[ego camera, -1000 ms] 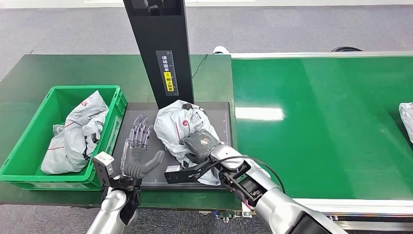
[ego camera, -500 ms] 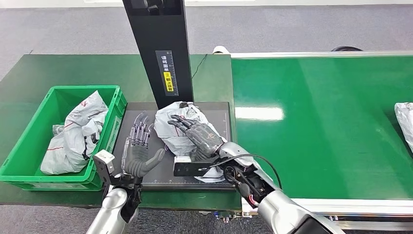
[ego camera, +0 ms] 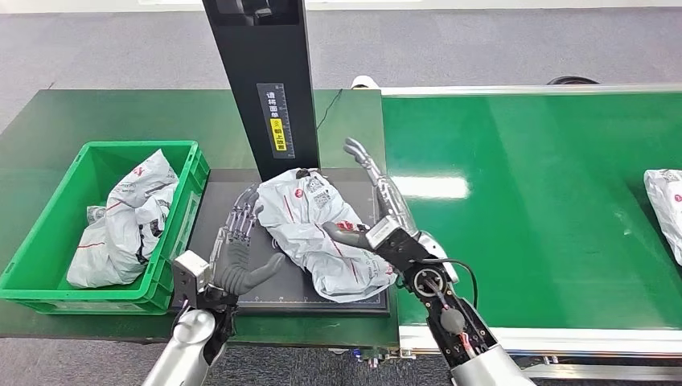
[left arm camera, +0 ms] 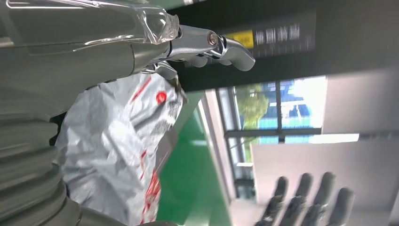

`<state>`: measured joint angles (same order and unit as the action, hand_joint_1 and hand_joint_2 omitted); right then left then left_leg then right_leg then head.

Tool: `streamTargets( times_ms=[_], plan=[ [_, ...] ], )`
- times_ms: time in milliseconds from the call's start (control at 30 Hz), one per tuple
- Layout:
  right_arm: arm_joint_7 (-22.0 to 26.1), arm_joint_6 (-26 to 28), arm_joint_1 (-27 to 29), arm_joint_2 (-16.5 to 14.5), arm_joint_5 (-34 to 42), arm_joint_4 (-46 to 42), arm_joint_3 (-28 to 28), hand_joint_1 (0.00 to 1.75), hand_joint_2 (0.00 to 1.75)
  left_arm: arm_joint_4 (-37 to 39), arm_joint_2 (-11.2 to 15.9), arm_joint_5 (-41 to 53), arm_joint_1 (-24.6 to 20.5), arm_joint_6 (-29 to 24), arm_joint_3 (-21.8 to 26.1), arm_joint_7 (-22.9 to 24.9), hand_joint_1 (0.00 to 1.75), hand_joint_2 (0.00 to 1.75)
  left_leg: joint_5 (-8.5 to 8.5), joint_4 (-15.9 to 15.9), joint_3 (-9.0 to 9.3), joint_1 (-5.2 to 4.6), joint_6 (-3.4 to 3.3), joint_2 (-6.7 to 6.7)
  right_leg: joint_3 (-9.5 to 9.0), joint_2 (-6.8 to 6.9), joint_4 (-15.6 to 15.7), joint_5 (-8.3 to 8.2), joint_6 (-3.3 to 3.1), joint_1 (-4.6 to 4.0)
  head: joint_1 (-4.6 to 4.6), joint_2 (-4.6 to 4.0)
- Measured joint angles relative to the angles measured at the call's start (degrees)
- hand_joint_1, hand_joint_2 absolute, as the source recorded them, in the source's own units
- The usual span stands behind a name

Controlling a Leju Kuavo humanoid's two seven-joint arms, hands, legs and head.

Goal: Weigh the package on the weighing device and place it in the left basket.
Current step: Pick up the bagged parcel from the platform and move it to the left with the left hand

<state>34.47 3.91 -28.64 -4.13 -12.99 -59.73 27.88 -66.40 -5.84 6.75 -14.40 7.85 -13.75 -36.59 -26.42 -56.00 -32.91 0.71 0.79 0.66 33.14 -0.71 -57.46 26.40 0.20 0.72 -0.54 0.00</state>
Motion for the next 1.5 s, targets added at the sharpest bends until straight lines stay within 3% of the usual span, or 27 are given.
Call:
streamTargets(
  times_ms=[267,467,633,1000,1100,1233,1367,1500],
  plan=[
    [-0.66,-2.26,7.14,1.53,5.94,-4.60,-8.96,0.00,1.75,0.20,0.59,10.65,-1.30,-2.71,-3.94,1.47,0.00,1.75,0.00,0.00,-0.01,0.00,0.00,-0.02,-0.01,-0.01,0.00,0.00,0.00,0.00,0.01,0.00],
    [-0.63,-2.55,9.05,1.88,6.28,-5.25,-11.29,0.00,1.75,0.53,0.80,12.68,-1.82,-4.17,-5.37,2.48,0.00,1.75,0.00,0.00,-0.01,0.00,0.00,-0.01,0.01,-0.01,0.00,0.00,0.00,0.00,-0.01,0.00],
    [-1.14,-3.91,11.18,1.92,5.62,-5.48,-12.84,0.00,1.75,2.59,1.09,27.84,-4.30,-12.72,-7.73,13.21,0.00,1.75,0.00,0.01,-0.03,0.00,0.00,0.01,0.01,0.01,0.00,0.01,0.00,0.00,0.01,0.00],
    [-1.86,-6.38,14.61,-0.50,2.88,-4.64,-15.14,0.00,1.75,19.31,0.16,43.35,-15.40,-10.36,-10.59,30.39,0.00,1.75,0.00,0.01,-0.02,0.01,0.00,0.00,-0.01,0.00,0.00,0.00,0.00,-0.01,0.00,0.00],
    [-2.33,-6.61,14.74,-1.06,2.34,-4.51,-15.53,0.00,1.75,22.91,-0.53,45.55,-17.77,-10.24,-10.62,33.08,0.00,1.75,0.00,0.01,0.04,0.00,0.00,0.00,-0.10,0.00,0.00,0.00,0.00,-0.01,0.00,0.00],
    [-2.73,-6.68,14.72,-1.60,1.94,-4.31,-16.23,0.00,1.75,26.96,-1.36,47.08,-20.03,-9.32,-10.61,33.27,0.00,1.75,0.00,0.02,0.20,0.00,-0.01,0.01,-0.30,0.02,0.00,0.00,0.00,0.00,0.01,0.00],
    [-2.85,-6.68,14.71,-1.92,1.81,-4.00,-16.76,0.00,1.75,29.60,-1.97,47.37,-21.32,-8.61,-10.43,32.26,1.73,1.75,0.02,0.02,0.34,0.00,-0.02,0.02,-0.46,0.04,0.00,0.00,0.00,0.00,0.00,0.00],
    [-3.02,-6.68,14.96,-1.95,1.74,-3.97,-17.30,0.00,1.75,30.56,-2.24,47.79,-21.37,-11.24,-10.07,30.20,1.75,1.75,0.04,0.02,0.40,0.00,-0.04,0.02,-0.51,0.04,0.00,-0.02,0.01,0.00,0.01,0.00]
  ],
)
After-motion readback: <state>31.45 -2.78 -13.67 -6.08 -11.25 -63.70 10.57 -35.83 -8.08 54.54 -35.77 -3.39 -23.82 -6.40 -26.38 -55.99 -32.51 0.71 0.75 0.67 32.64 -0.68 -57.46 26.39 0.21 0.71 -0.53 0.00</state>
